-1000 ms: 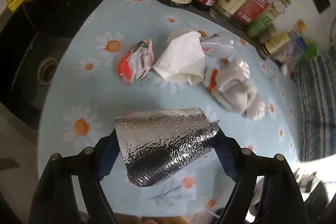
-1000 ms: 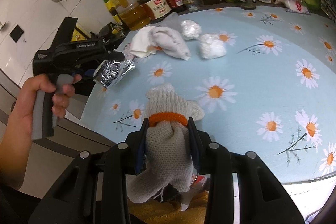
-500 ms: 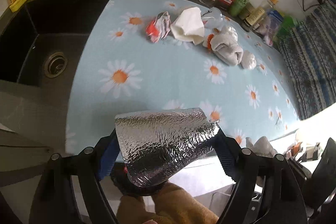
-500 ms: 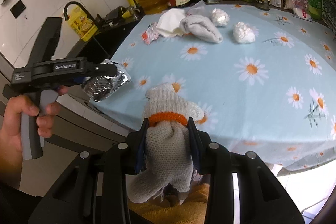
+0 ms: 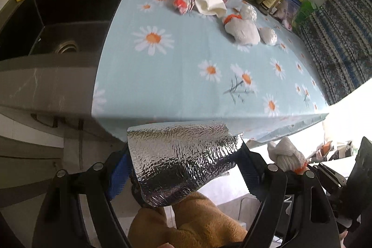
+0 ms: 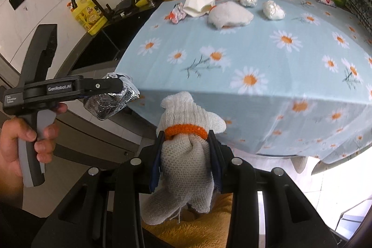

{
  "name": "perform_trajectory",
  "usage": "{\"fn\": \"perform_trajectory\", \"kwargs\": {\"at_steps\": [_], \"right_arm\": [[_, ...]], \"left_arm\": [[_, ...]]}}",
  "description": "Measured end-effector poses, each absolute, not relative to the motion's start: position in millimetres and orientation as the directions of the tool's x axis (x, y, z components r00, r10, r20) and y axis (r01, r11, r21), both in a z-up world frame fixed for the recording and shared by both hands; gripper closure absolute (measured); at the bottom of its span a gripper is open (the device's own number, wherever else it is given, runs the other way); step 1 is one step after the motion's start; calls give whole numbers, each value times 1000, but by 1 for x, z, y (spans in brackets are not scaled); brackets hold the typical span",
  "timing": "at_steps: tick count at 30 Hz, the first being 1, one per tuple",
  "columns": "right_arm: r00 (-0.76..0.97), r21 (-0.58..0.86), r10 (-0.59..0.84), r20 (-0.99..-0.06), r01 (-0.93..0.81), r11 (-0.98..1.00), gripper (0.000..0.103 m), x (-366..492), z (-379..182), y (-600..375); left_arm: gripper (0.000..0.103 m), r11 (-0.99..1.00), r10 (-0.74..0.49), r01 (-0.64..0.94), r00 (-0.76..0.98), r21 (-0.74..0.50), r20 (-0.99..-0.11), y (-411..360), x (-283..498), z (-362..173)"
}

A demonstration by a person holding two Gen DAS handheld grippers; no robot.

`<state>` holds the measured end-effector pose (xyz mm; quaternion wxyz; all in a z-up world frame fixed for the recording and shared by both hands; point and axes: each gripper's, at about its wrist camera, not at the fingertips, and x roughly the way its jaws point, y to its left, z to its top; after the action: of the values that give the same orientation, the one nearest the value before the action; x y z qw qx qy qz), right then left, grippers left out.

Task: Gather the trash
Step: 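Carry the foil packet and glove down over the black bin, then open both grippers to drop the foil packet and glove into the bin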

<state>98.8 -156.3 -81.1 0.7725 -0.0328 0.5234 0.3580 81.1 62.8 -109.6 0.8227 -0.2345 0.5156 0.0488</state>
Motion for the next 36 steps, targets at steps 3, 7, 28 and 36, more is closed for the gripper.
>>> {"fn": "perform_trajectory", "kwargs": {"at_steps": [3, 7, 28, 36], "right_arm": [[184, 324, 507, -842, -578, 749, 65, 88, -91, -153], [149, 349, 502, -852, -552, 757, 65, 78, -110, -151], [-100, 484, 477, -873, -281, 829, 65, 93, -260, -153], [-161, 532, 513, -843, -115, 839, 65, 114, -303, -159]], "left_arm": [[24, 882, -173, -326, 448, -340, -877, 65, 70, -118], [24, 883, -180, -331, 417, -333, -891, 65, 57, -134], [24, 882, -227, -395, 123, -258, -966, 48, 37, -286], [23, 891, -228, -385, 75, -239, -971, 42, 42, -330]]}}
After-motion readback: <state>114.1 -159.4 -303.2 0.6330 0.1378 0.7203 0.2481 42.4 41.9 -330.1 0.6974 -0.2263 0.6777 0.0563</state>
